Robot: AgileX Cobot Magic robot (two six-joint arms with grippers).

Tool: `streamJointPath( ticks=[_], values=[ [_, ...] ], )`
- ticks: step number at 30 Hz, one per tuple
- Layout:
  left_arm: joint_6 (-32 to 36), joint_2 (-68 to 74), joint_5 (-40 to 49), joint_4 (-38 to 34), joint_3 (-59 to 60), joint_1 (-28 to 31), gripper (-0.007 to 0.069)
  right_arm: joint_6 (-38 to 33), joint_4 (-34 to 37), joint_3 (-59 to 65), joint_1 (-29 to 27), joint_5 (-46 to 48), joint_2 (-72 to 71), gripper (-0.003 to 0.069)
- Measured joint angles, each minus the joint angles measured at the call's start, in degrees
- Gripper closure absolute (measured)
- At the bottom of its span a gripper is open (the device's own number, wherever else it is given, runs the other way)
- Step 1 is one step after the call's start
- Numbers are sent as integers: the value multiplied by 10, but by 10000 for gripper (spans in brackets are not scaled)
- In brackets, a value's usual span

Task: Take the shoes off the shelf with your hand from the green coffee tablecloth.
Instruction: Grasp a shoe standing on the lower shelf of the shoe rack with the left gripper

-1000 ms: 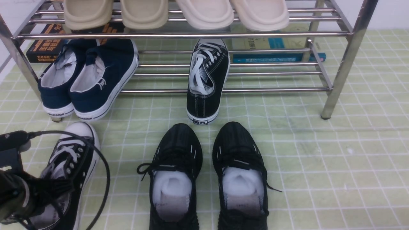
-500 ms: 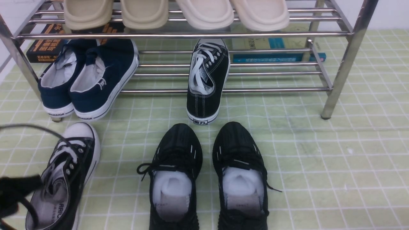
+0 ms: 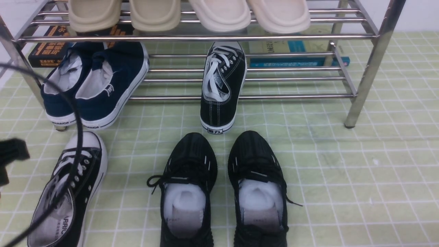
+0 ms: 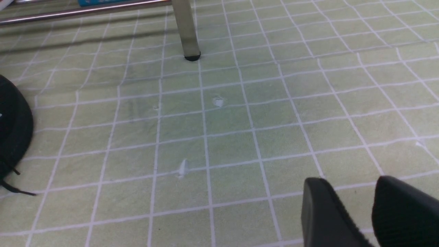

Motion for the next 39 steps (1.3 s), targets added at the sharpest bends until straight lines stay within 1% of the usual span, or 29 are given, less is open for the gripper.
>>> streamJointPath(
  ticks=[3, 8, 10, 11, 15, 16, 18, 19, 20, 22, 25, 32, 34, 36, 37, 38, 39],
  values=[
    [9, 38, -9, -11, -38, 0, 368, 0, 0, 0, 0, 0, 0, 421],
    [29, 79, -57, -29, -46, 0, 335, 0, 0, 0, 0, 0, 0, 421],
    [50, 101, -80, -57, -46, 0, 302, 0, 0, 0, 0, 0, 0, 421],
    [53, 104, -82, -61, -46, 0, 302, 0, 0, 0, 0, 0, 0, 421],
    [135, 171, -100, -161, -70, 0, 249, 0, 0, 0, 0, 0, 0, 421],
    [139, 174, -100, -166, -72, 0, 245, 0, 0, 0, 0, 0, 0, 421],
    [193, 222, -101, -230, -107, 0, 233, 0, 0, 0, 0, 0, 0, 421],
    [197, 225, -101, -230, -110, 0, 233, 0, 0, 0, 0, 0, 0, 421],
    [222, 251, -103, -265, -134, 0, 231, 0, 0, 0, 0, 0, 0, 421],
    [251, 279, -103, -290, -165, 0, 230, 0, 0, 0, 0, 0, 0, 421],
    [278, 312, -103, -314, -197, 0, 230, 0, 0, 0, 0, 0, 0, 421],
    [299, 382, -79, -316, -270, -8, 215, 0, 0, 0, 0, 0, 0, 421],
    [313, 413, -70, -297, -307, -40, 194, 0, 0, 0, 0, 0, 0, 421],
    [312, 436, -70, -278, -332, -73, 181, 0, 0, 0, 0, 0, 0, 421],
    [311, 441, -71, -276, -338, -76, 179, 0, 0, 0, 0, 0, 0, 421],
    [304, 451, -75, -262, -349, -89, 174, 0, 0, 0, 0, 0, 0, 421],
    [283, 473, -86, -241, -370, -111, 164, 0, 0, 0, 0, 0, 0, 421]
  ],
)
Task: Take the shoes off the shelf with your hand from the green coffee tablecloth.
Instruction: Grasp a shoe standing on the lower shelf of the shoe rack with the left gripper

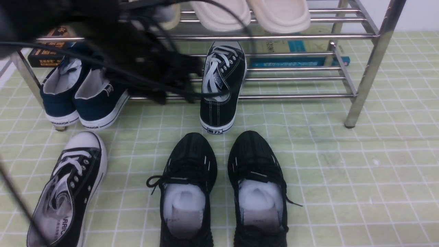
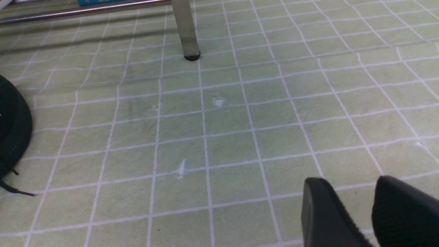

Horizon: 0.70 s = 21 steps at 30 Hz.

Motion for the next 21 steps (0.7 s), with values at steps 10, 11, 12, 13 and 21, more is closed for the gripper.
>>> streamJointPath(
  ticks=[10, 11, 12, 13, 21],
  values=[
    [-84, 113, -68, 130, -60, -46, 144, 0, 0, 0, 0, 0, 0, 421],
    [-84, 125, -72, 137, -60, -46, 144, 0, 0, 0, 0, 0, 0, 421],
    [-84, 131, -75, 140, -60, -46, 144, 0, 0, 0, 0, 0, 0, 421],
    [-84, 135, -77, 144, -60, -46, 144, 0, 0, 0, 0, 0, 0, 421],
    [-85, 158, -133, 169, -62, -46, 149, 0, 0, 0, 0, 0, 0, 421]
  ],
)
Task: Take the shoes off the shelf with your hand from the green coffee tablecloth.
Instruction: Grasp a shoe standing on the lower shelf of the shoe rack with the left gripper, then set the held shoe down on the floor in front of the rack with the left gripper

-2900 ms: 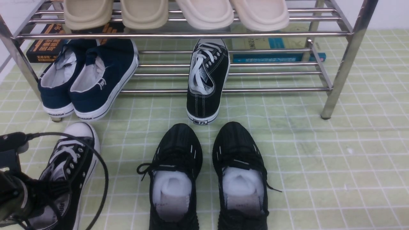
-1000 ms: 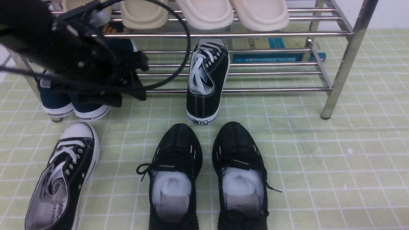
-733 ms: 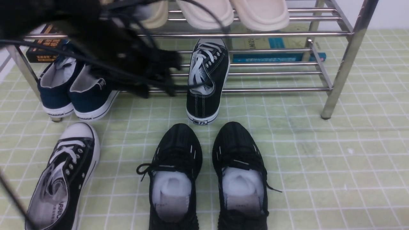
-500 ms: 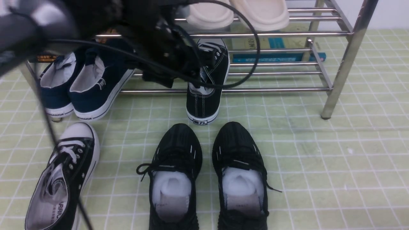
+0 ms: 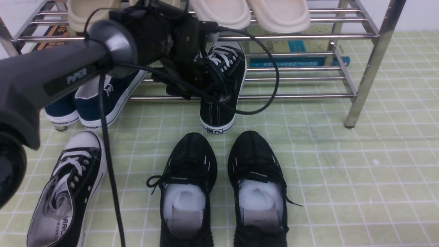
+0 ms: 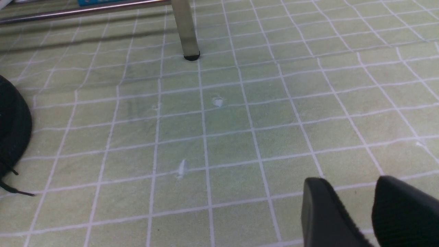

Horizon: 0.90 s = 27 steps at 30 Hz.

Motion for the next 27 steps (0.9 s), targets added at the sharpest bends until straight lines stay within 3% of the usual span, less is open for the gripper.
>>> streamJointPath(
  ticks=[2, 8, 12, 14, 27],
  values=[
    [-1, 4, -7, 1, 0, 0, 160, 0, 0, 0, 0, 0, 0, 421],
    [-11, 19, -14, 2, 0, 0, 316, 0, 0, 0, 0, 0, 0, 421],
    [-35, 23, 2, -4, 0, -2, 539, 0, 0, 0, 0, 0, 0, 421],
    [-60, 19, 9, -2, 0, -1, 594, 0, 0, 0, 0, 0, 0, 421],
    [-140, -76, 144, -22, 3, -3, 613, 0, 0, 0, 0, 0, 0, 421]
  ],
)
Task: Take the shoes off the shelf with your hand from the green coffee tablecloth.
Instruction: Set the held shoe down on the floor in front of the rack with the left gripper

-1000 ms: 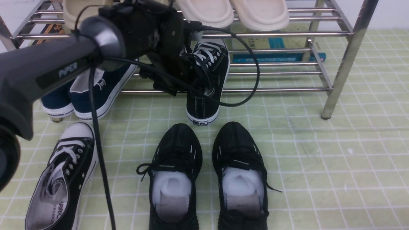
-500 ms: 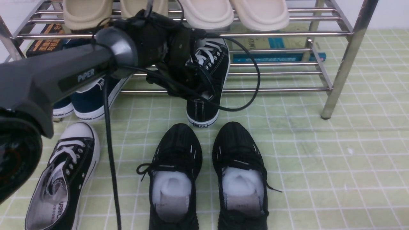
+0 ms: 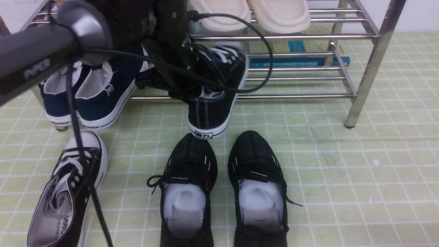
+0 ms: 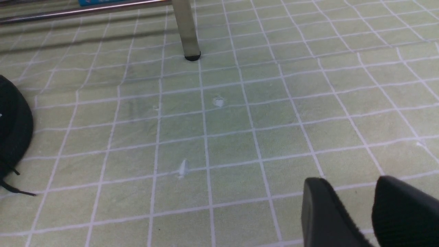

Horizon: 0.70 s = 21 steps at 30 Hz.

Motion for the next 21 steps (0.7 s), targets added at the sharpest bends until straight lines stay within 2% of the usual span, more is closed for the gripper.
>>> streamJointPath(
  ticks=[9, 17, 21],
  values=[
    [22, -44, 122, 16, 0, 0, 613, 0, 0, 0, 0, 0, 0, 421],
    [27, -104, 151, 27, 34, 0, 611, 0, 0, 0, 0, 0, 0, 421],
    [22, -181, 149, 29, 111, 0, 610, 0, 0, 0, 0, 0, 0, 421]
  ],
)
